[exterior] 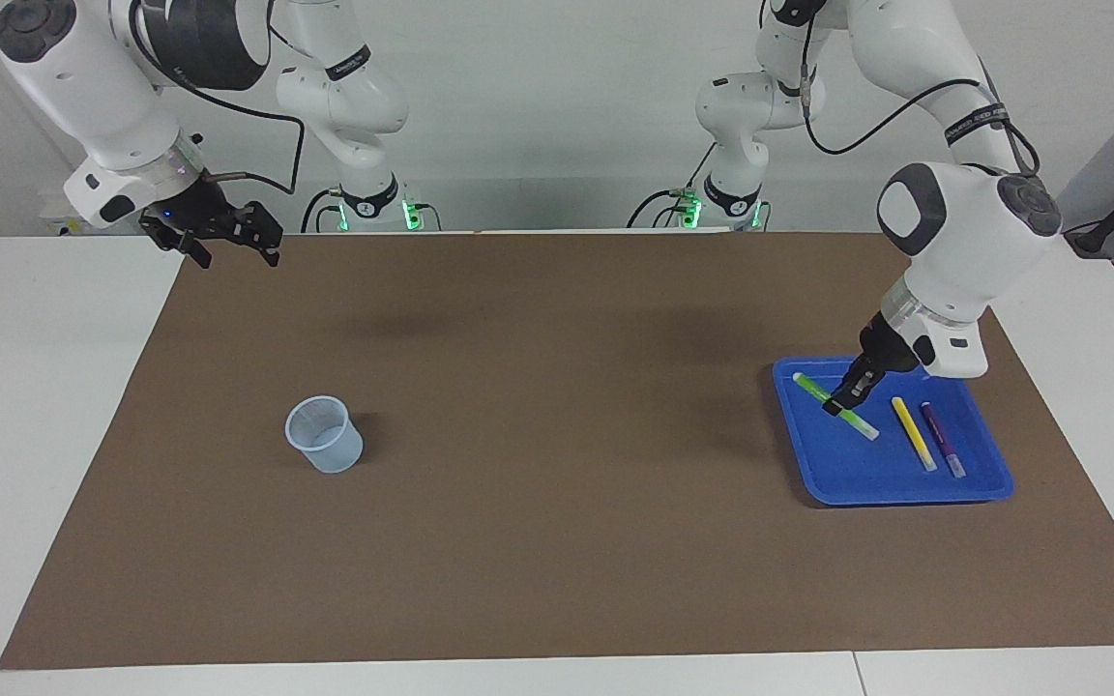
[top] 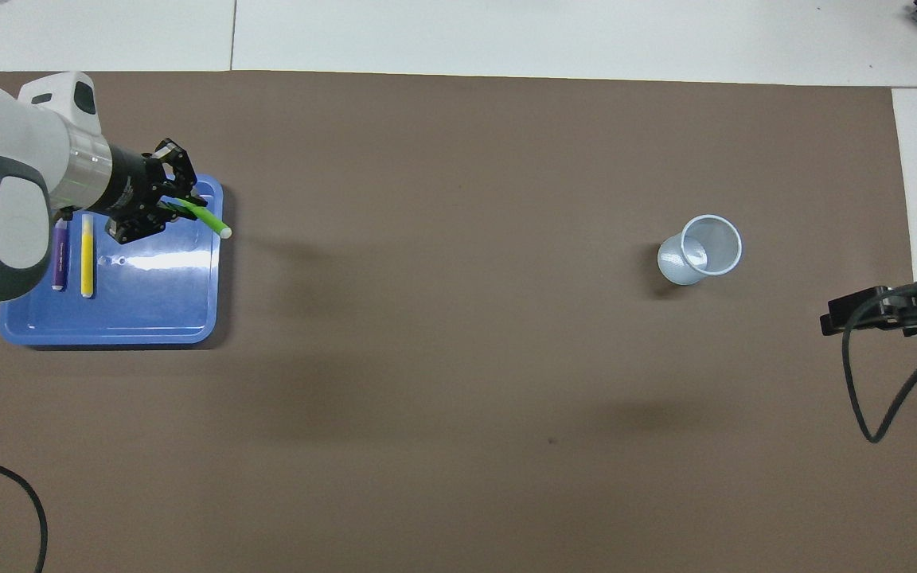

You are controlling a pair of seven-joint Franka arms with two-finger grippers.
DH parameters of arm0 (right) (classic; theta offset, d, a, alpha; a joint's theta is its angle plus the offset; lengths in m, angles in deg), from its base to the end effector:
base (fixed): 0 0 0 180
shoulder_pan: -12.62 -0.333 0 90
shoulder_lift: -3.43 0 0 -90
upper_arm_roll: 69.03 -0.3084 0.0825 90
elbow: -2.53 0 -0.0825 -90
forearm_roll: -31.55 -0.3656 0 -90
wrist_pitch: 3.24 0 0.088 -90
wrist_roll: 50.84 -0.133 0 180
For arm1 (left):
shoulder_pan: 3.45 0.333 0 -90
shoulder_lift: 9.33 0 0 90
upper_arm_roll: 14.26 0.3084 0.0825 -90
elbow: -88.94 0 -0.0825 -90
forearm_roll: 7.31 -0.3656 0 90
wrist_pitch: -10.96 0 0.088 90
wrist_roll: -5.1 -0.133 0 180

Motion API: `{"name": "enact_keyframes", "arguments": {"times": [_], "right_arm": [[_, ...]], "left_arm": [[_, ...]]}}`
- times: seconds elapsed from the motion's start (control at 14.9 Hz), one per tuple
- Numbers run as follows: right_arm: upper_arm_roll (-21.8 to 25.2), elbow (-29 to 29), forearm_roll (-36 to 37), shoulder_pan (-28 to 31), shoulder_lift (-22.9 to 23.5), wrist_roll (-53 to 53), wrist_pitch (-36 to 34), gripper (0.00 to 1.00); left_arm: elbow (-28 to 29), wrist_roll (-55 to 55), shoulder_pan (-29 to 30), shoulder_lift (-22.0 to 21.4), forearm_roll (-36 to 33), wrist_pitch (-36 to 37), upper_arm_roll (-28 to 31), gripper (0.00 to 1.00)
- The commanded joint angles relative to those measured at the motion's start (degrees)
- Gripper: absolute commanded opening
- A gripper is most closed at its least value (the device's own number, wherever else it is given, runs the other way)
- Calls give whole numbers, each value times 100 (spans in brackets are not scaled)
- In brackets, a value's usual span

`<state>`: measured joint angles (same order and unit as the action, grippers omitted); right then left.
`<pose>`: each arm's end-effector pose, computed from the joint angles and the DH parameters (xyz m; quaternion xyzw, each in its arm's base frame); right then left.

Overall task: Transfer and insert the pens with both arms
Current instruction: 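Carry the green pen toward the right gripper while the right gripper approaches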

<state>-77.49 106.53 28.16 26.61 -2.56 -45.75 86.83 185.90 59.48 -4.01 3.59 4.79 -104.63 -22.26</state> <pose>0.4912 -0.0369 0.5347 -0.9973 0.0069 0.0674 0.0282 0.6138 -0.1039 0.4483 0.8964 0.4257 -0.0160 0.1222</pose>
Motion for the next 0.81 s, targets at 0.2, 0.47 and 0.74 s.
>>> {"name": "enact_keyframes", "arguments": {"times": [0.2, 0.47, 0.74], "right_arm": [[-51, 1404, -847, -194, -729, 292, 1241, 100], [-59, 1159, -2110, -309, -553, -67, 1285, 100], [-86, 1061, -3464, -327, -482, -429, 1477, 100]], "left_arm": [[16, 2433, -1049, -219, 327, 10, -8, 0], [68, 3654, -1586, -237, 442, -148, -35, 0], [182, 5035, -2218, -246, 460, -656, -44, 0]]}}
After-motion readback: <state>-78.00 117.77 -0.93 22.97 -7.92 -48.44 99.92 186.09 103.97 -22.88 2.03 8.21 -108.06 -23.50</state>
